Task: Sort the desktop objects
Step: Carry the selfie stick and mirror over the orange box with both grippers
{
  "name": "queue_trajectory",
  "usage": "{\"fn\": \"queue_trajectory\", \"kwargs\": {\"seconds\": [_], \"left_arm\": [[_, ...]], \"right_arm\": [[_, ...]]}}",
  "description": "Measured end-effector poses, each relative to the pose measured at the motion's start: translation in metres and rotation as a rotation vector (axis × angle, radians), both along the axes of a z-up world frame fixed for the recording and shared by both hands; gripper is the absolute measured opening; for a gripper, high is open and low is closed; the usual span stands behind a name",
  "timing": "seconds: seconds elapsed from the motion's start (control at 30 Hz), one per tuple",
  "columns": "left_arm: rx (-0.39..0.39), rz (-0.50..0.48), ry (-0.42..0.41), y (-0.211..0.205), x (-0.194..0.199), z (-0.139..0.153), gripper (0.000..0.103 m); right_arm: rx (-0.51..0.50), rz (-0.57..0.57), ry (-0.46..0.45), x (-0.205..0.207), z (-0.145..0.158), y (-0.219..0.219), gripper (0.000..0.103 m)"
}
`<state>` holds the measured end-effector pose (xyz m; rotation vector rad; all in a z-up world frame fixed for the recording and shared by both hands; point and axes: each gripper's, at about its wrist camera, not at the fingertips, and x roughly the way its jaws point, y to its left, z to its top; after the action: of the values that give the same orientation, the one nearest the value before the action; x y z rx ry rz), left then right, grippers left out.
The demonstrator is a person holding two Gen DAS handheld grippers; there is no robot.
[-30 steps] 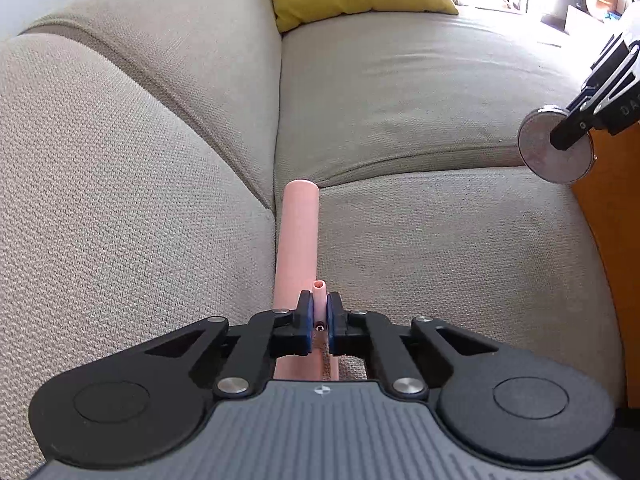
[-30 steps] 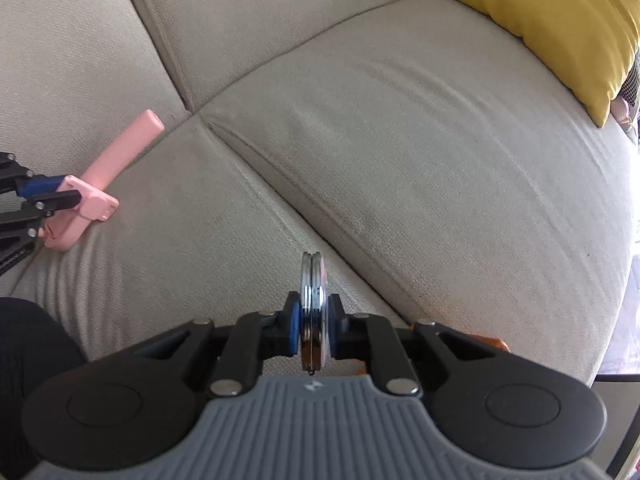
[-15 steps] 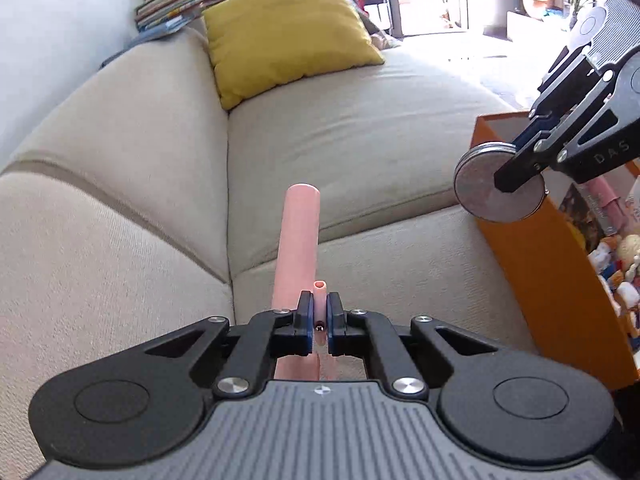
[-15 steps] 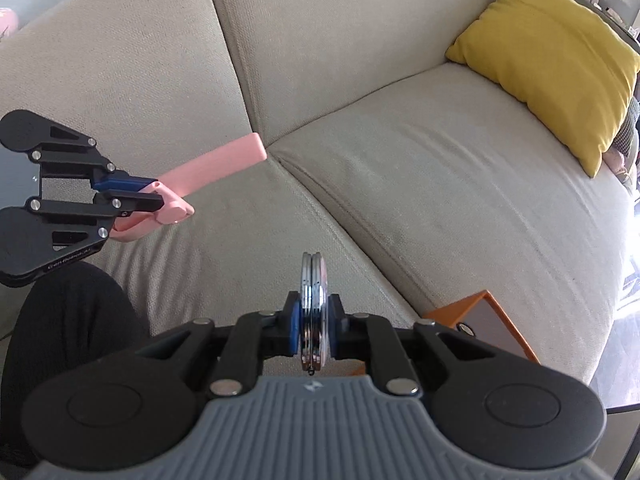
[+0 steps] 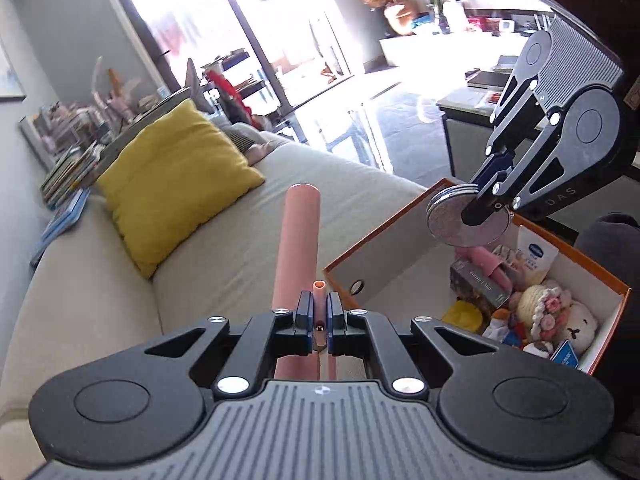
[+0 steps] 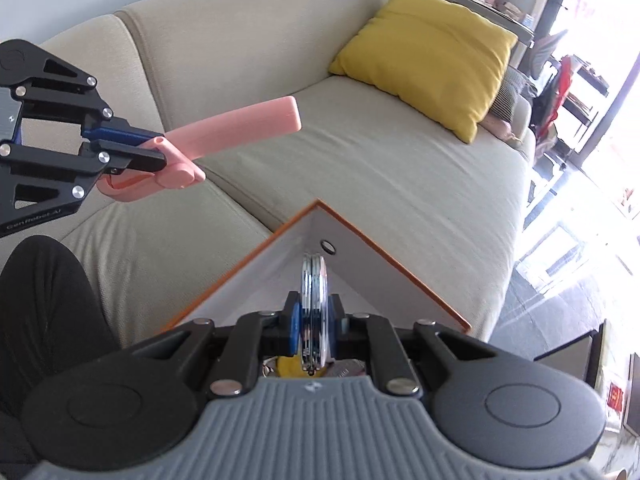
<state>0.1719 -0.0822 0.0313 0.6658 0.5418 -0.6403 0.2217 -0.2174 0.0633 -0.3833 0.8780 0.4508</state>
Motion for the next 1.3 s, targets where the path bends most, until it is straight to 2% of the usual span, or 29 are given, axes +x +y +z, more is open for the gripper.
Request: {"fn": "queue_trajectory", "kwargs": {"seconds": [0.2, 0.53, 0.8, 1.3], "left_arm": [[0.075, -0.182, 0.000, -0.055, -0.020, -0.003, 0.007], [0.253, -0.416, 0.079, -0.129, 0.003, -0.053, 0.007], [0.362, -0.530, 0.124, -0.156, 0.028, -0.092, 0.007], [0.417, -0.628, 0.249, -0.162, 0.083, -0.157, 0.008]], "right_arm": [[0.021, -0.088, 0.015, -0.009, -0.009, -0.038, 0.014], [0.104, -0.193, 0.041, 0.001, -0.022, -0.082, 0.014], [0.144, -0.185, 0.086, 0.014, -0.038, -0.087, 0.014], [0.169, -0.210, 0.182, 0.059, -0.071, -0.090, 0.014]]}}
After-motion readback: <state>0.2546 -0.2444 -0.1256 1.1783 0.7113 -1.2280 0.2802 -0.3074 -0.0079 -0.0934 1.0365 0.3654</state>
